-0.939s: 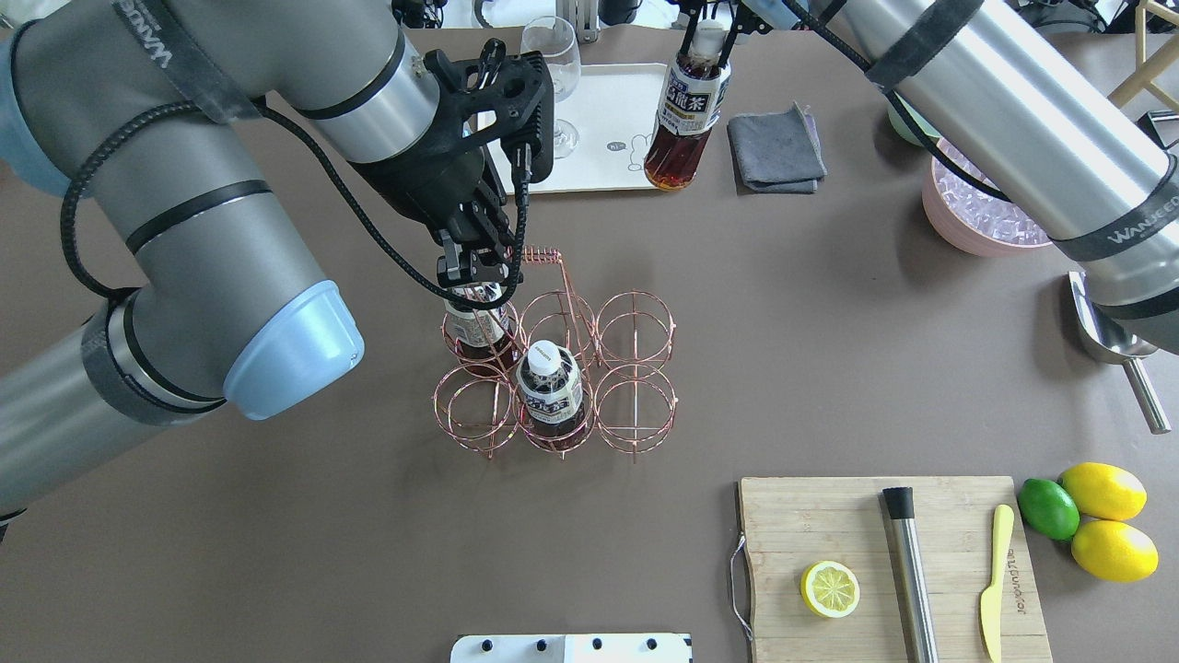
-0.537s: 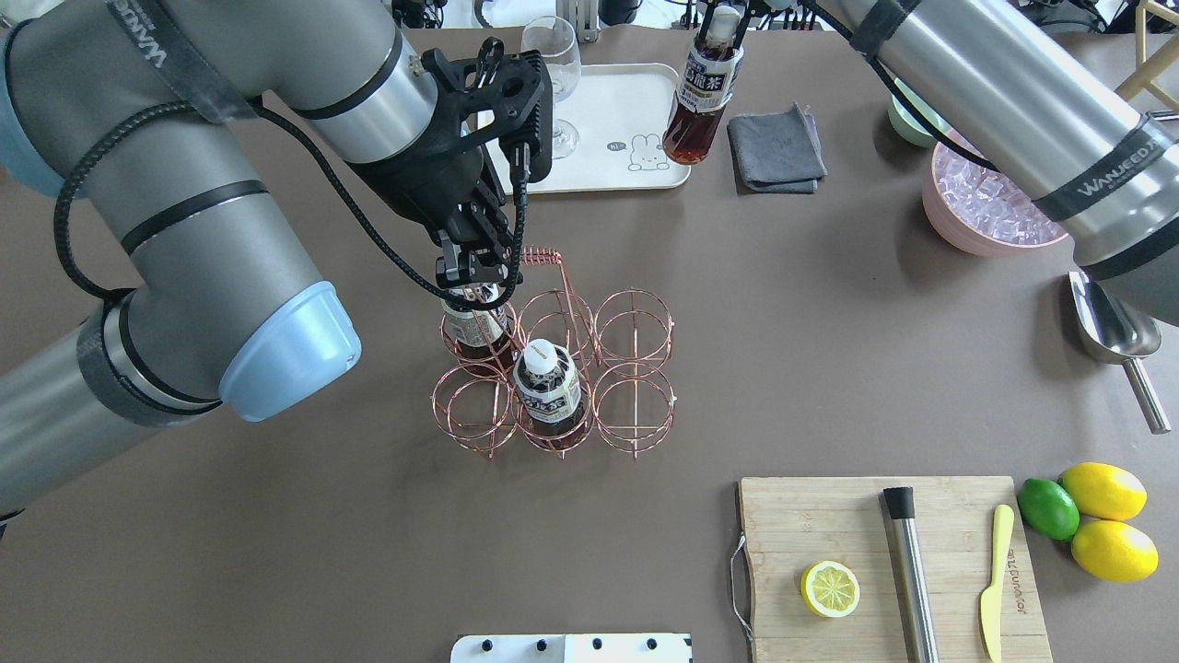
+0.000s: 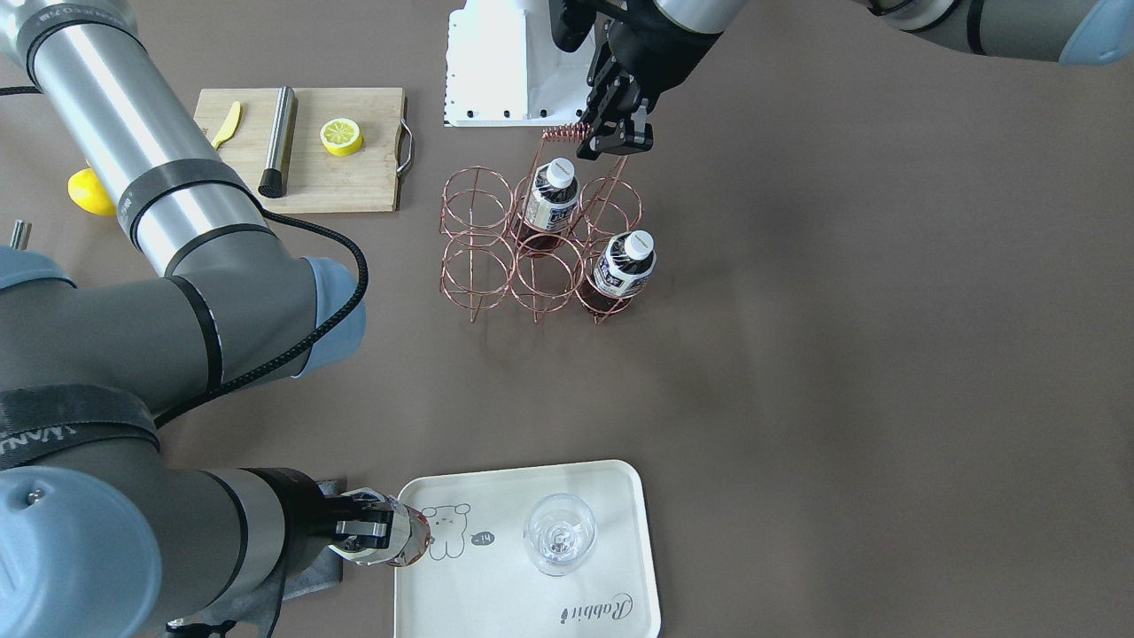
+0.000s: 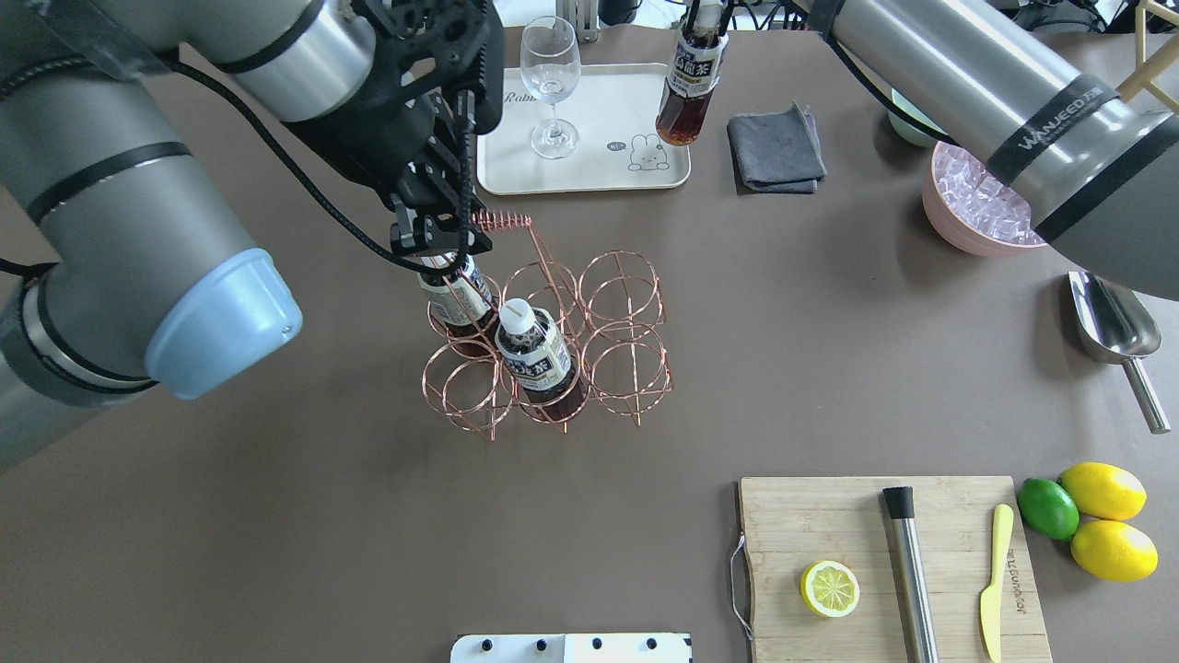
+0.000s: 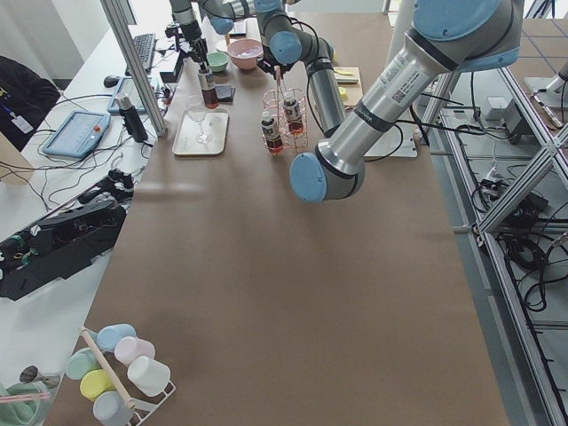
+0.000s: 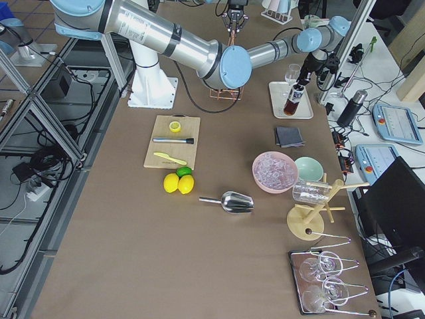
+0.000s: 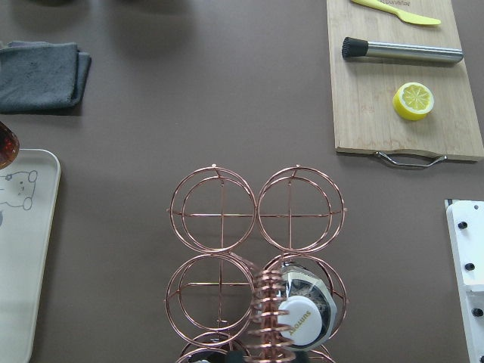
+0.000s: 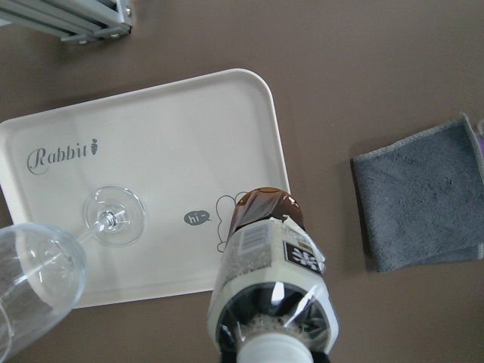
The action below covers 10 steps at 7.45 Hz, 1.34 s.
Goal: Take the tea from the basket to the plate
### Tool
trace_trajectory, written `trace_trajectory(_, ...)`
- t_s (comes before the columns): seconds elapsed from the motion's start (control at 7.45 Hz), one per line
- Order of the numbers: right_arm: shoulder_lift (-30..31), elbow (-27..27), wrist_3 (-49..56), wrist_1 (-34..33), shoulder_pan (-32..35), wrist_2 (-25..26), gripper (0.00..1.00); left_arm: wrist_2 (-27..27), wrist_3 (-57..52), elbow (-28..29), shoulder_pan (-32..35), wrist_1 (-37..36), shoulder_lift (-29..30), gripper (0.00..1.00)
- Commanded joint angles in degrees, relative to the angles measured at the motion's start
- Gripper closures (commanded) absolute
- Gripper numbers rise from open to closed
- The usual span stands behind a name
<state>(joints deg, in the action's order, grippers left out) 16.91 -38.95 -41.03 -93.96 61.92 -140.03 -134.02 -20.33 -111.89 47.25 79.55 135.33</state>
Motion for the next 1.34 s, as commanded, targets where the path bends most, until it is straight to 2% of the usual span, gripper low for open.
trace_trajectory(0.0, -3.5, 2.4, 0.3, 3.3, -3.2, 4.1, 1.0, -5.4, 1.1, -5.5, 6.8, -0.2, -5.3, 1.0)
trace_trajectory(0.4, -3.6, 2.4, 3.8, 3.3, -5.0, 7.1, 1.0, -10.5, 0.2, -7.0, 18.5, 0.1, -10.5, 1.0)
trace_trajectory(0.67, -3.6, 2.4, 3.8, 3.3, -5.3, 7.3, 1.0, -13.9, -7.8, -7.9, 26.9, -0.1, -18.0, 1.0)
trace_trajectory(0.81, -3.6, 2.3, 3.8, 3.3, -5.4, 7.6, 0.41, -14.3, -12.5, -7.9, 31.1, -0.1, -21.7, 1.0)
trace_trajectory(0.94, -3.6, 1.9, 3.9, 3.3, -5.4, 7.6, 0.0, -14.3, -16.0, -7.4, 34.0, -0.2, -24.0, 1.0)
trace_trajectory(1.21, -3.1, -1.0, 5.3, 2.3, -4.1, 7.2, 0.0, -14.2, -22.5, -3.6, 37.3, -0.2, -24.7, 1.0)
